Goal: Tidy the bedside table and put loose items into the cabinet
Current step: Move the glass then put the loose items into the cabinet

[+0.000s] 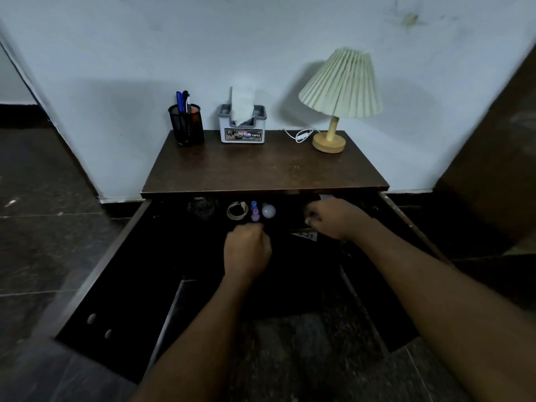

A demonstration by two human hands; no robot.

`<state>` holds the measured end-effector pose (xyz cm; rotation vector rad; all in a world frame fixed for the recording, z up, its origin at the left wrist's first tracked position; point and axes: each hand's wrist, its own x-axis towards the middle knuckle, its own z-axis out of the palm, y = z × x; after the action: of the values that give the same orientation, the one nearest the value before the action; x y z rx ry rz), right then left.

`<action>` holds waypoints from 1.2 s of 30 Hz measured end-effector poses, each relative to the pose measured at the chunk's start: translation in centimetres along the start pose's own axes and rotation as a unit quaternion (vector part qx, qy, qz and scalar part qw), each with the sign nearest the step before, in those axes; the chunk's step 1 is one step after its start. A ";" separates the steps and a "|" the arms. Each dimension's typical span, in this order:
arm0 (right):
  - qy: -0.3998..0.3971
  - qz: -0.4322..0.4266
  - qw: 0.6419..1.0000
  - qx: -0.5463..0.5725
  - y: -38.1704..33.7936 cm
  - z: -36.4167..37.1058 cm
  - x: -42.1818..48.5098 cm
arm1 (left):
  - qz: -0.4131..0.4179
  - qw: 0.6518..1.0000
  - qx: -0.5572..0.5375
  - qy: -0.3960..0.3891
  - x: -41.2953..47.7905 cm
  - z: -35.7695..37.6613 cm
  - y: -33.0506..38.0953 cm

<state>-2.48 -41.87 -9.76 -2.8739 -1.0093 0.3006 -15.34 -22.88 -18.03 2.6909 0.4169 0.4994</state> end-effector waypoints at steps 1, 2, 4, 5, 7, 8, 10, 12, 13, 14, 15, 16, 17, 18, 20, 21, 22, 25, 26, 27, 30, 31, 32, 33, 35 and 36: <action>0.015 -0.005 1.000 0.001 0.3 -0.6 -0.9 | 0.011 0.999 0.035 0.012 0.3 -1.4 -0.3; 0.033 -0.006 0.999 0.000 0.6 -1.0 -1.8 | 0.014 0.997 0.073 0.023 0.8 -3.0 -0.7; 0.065 0.006 0.998 -0.004 1.7 -1.7 -3.5 | -0.009 0.990 0.140 0.033 2.1 -6.0 -2.1; 0.077 0.017 0.997 -0.013 2.5 -1.8 -4.5 | -0.034 0.984 0.169 0.032 2.6 -7.5 -3.1; 0.112 0.048 0.991 -0.055 4.4 -1.9 -6.4 | -0.102 0.975 0.195 0.026 3.2 -10.2 -5.7; 0.131 0.069 0.986 -0.073 5.5 -1.8 -7.3 | -0.149 0.970 0.193 0.012 3.5 -11.4 -7.1; 0.141 0.133 0.977 -0.087 7.2 -1.2 -8.8 | -0.253 0.954 0.157 -0.044 3.5 -13.1 -10.2; 0.100 0.220 0.969 -0.054 8.4 -0.5 -10.0 | -0.287 0.946 0.102 -0.111 2.8 -13.8 -12.6; 0.082 0.255 0.963 -0.016 8.9 -0.1 -10.3 | -0.282 0.948 0.073 -0.130 2.4 -13.9 -13.5; 0.073 0.279 0.957 0.020 9.4 0.3 -10.4 | -0.281 0.950 0.049 -0.129 1.9 -13.9 -14.3; 0.074 0.295 0.951 0.053 9.7 0.5 -10.6 | -0.292 0.949 0.034 -0.115 1.5 -14.1 -14.9; 0.086 0.306 0.945 0.078 9.9 0.7 -10.6 | -0.317 0.943 0.028 -0.100 1.1 -14.3 -15.5; 0.103 0.317 0.938 0.093 10.0 0.8 -10.8 | -0.344 0.934 0.029 -0.095 0.7 -14.7 -16.1; 0.118 0.331 0.931 0.102 10.1 0.8 -11.0 | -0.367 0.926 0.016 -0.091 0.4 -15.1 -16.6; 0.130 0.358 0.917 0.117 9.9 0.8 -11.3 | -0.370 0.924 -0.020 -0.096 -0.3 -15.7 -16.6; 0.131 0.368 0.913 0.123 9.6 0.9 -11.4 | -0.370 0.923 -0.042 -0.097 -0.7 -15.7 -16.2; 0.133 0.373 0.909 0.129 9.1 1.0 -11.4 | -0.368 0.923 -0.070 -0.091 -1.3 -15.6 -15.5; 0.144 0.368 0.906 0.155 7.3 1.2 -11.1 | -0.395 0.892 -0.210 -0.056 -2.4 -13.7 -13.1; 0.148 0.364 0.904 0.168 6.7 1.4 -10.9 | -0.417 0.870 -0.261 -0.046 -2.7 -13.1 -12.2; 0.151 0.361 0.902 0.183 6.1 1.6 -10.7 | -0.432 0.851 -0.296 -0.039 -2.9 -12.4 -11.1; 0.155 0.355 0.889 0.245 4.3 2.6 -9.8 | -0.444 0.810 -0.384 -0.017 -3.0 -10.3 -8.2; 0.159 0.357 0.882 0.262 3.6 3.1 -9.5 | -0.442 0.798 -0.409 -0.013 -2.9 -9.5 -7.4; 0.167 0.362 0.876 0.273 2.9 3.5 -9.2 | -0.442 0.789 -0.426 -0.010 -2.8 -8.8 -6.6; 0.177 0.367 0.869 0.280 2.2 3.8 -9.0 | -0.440 0.787 -0.433 -0.008 -2.6 -8.1 -6.0; 0.188 0.376 0.855 0.305 1.2 4.3 -8.5 | -0.438 0.793 -0.424 0.010 -1.9 -7.2 -5.1; 0.188 0.375 0.846 0.330 0.9 4.4 -8.3 | -0.442 0.789 -0.426 0.022 -1.5 -7.0 -4.7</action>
<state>-9.25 -47.74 -12.91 -2.3674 0.2899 0.0783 -20.48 -17.14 -14.24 1.3877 1.0704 0.3246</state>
